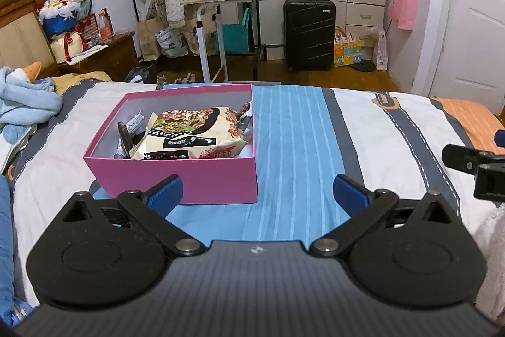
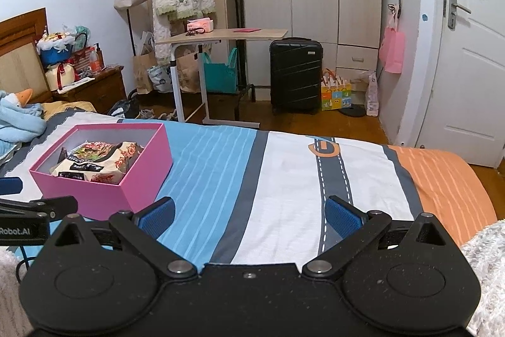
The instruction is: Organize snacks
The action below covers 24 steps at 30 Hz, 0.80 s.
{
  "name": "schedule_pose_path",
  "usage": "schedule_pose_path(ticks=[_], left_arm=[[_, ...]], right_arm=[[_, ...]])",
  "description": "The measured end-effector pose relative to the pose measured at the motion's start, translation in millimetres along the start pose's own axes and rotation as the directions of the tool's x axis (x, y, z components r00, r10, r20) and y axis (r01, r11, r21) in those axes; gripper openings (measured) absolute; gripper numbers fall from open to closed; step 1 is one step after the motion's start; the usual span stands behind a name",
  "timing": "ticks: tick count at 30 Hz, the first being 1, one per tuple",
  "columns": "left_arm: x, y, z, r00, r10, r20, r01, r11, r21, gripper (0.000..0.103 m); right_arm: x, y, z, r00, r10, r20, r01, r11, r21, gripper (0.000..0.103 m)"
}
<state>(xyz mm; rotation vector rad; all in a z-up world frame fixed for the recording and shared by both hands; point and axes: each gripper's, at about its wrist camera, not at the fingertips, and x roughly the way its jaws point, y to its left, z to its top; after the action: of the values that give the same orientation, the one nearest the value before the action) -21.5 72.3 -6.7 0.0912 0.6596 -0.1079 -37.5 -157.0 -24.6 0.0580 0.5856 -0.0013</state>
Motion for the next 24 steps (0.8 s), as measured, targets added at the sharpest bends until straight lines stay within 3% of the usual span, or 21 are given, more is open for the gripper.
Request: schedule_pose_path(ticks=[6,24], left_arm=[[0.4,-3.3,-2.1,1.000,0.022,0.004,-0.022,0.999,0.025,0.103],[2.0,5.2,-2.1,1.000,-0.015,0.018,0.015,1.000,-0.017,0.103]], right_arm=[[1.2,-1.4,-1.0,1.000,-0.008,-0.006,0.008,1.000,-0.002,0.102],[1.5,-4.1,-1.6,1.000,-0.009,-0.014,0.009,1.000,-0.015,0.102]])
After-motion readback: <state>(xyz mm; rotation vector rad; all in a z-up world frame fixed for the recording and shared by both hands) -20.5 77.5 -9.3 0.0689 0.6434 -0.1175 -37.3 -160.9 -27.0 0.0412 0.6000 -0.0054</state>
